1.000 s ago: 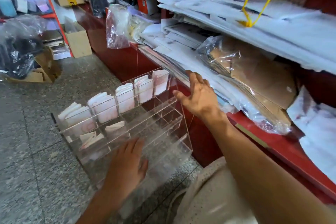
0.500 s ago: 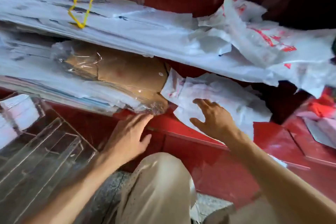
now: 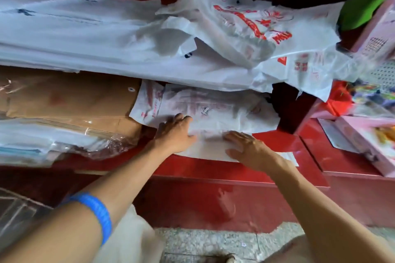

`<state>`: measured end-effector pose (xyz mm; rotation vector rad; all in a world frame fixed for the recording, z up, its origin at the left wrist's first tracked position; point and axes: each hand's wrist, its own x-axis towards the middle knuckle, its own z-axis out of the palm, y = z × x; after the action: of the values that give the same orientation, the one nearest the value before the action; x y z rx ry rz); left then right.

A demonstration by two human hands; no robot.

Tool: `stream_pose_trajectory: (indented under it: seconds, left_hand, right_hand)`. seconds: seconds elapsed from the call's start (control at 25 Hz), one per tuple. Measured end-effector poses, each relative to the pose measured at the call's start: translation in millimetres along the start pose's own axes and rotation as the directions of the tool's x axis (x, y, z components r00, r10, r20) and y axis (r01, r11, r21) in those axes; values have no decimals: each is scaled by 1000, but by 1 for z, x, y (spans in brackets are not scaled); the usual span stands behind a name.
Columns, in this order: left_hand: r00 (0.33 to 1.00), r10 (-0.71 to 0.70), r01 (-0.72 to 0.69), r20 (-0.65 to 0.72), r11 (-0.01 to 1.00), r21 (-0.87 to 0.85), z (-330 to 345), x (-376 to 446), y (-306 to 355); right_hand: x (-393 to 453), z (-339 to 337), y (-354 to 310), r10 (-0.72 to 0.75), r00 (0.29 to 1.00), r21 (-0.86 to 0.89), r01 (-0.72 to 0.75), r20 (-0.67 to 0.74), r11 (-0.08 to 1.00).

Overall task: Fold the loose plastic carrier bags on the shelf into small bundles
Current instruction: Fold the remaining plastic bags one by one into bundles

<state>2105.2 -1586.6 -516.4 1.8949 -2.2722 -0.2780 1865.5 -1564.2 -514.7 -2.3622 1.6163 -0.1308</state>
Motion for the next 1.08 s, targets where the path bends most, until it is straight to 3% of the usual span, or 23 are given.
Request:
stream_pose_trajectory:
  seconds: [0.12, 0.28, 0.36, 0.56, 0.68, 0.76, 0.84, 0.96, 1.08]
  left_hand:
    - [991, -27, 30, -130, 999, 28, 9, 18, -12]
    - [935, -2, -48, -355, 990, -132, 13, 28, -29]
    - [938, -61, -29, -340, 967, -253, 10, 28, -31]
    - [937, -58, -51, -345, 953, -298, 1, 22, -21]
    - [955, 24, -144, -295, 909, -392, -7, 10, -11]
    - [969, 72, -170, -237, 889, -426, -9, -1, -6]
    - [982, -45, -24, -185, 935, -353, -6, -6, -7]
    - [943, -331, 327, -23, 938, -113, -1, -4, -19]
    - [912, -411, 385, 8, 846, -369, 2, 6, -23]
  right_hand:
    - [6, 1, 11, -4, 998, 7, 5, -66, 1000]
    - [8, 0, 11, 50, 995, -4, -50, -86, 999]
    - [10, -1, 10, 69, 993, 12, -68, -95, 998]
    - [11, 1, 8, 104, 990, 36, -101, -93, 994]
    - [11, -1, 8, 140, 987, 100, -132, -79, 986]
    - [10, -7, 7, 235, 959, 220, -197, -158, 955]
    - [8, -15, 5, 357, 883, 252, -287, -306, 924]
    - [7, -17, -3, 368, 810, 242, -285, -456, 927]
    - [6, -12, -17, 271, 854, 273, -158, -445, 949]
